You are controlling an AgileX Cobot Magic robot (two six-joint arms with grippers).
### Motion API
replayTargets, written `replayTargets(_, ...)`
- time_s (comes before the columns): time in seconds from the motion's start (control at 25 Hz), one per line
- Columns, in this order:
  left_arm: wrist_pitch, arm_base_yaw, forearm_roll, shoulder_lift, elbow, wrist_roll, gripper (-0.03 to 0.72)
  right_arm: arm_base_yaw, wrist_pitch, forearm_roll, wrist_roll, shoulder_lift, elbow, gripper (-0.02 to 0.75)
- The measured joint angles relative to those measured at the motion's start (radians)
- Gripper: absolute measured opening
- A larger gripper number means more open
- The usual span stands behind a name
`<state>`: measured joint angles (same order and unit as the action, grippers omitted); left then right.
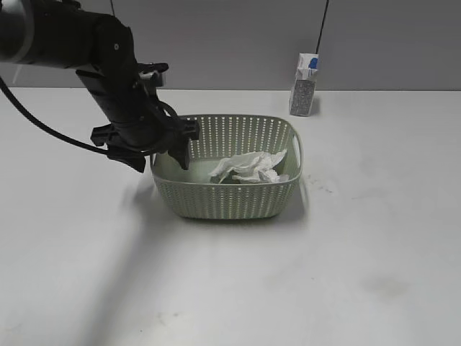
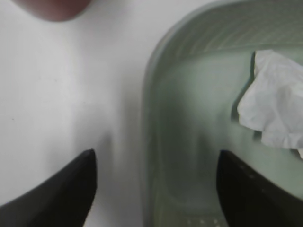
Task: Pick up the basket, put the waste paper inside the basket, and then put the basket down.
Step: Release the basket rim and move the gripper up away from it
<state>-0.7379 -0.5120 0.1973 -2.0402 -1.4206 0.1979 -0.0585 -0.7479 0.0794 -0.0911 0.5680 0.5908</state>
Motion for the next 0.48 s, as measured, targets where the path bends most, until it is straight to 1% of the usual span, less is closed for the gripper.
replayTargets(0.08,-0.018,0.000,0.005,0.004,0.000,-0.022,0.638,0.000,-0.052,0.006,0.000,-0.078,-0.031,0.559)
replayTargets(0.2,-0.073,0.015,0.007,0.036,-0.004,-0.079,0.645,0.000,-0.101,0.006,0.000,-0.189,-0.066,0.559)
replayTargets(0.36,-0.124,0.060,0.014,0.134,-0.009,-0.166,0.645,0.000,-0.136,0.009,0.000,-0.309,-0.133,0.559)
replayTargets(0.48,-0.142,0.101,0.015,0.233,-0.011,-0.232,0.642,0.000,-0.165,0.009,0.000,-0.362,-0.152,0.559)
